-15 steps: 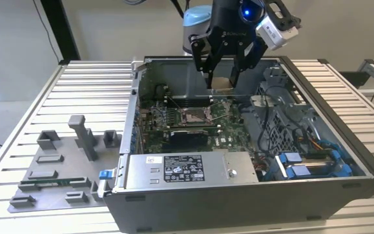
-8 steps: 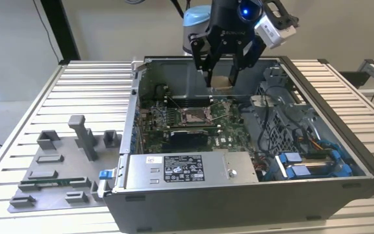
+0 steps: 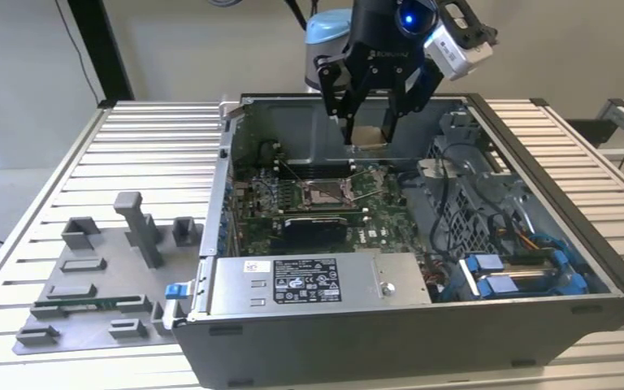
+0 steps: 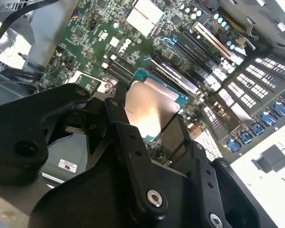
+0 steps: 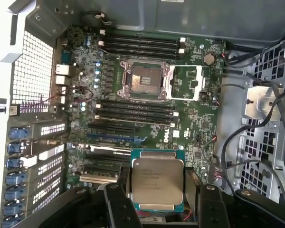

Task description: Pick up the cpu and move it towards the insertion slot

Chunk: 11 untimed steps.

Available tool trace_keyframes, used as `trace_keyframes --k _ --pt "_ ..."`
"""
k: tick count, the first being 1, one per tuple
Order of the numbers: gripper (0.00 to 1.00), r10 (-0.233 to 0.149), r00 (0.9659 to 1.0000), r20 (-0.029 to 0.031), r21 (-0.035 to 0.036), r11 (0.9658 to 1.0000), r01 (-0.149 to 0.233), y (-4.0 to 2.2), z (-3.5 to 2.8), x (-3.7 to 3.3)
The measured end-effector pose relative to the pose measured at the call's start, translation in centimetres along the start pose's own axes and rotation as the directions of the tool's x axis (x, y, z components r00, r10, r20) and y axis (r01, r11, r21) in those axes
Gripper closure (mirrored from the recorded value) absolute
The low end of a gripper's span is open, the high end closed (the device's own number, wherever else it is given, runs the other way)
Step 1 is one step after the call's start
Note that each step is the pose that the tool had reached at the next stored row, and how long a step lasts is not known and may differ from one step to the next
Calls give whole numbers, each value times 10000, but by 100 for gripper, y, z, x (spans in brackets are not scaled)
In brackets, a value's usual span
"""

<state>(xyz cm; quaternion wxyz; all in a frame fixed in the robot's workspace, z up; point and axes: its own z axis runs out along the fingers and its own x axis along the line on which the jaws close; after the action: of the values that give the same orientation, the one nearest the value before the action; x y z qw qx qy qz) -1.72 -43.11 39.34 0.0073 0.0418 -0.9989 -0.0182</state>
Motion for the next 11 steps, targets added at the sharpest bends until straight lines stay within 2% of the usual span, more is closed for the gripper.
trace_keyframes --k 11 --pt "100 -1 10000 0 0 10000 1 45 8 -4"
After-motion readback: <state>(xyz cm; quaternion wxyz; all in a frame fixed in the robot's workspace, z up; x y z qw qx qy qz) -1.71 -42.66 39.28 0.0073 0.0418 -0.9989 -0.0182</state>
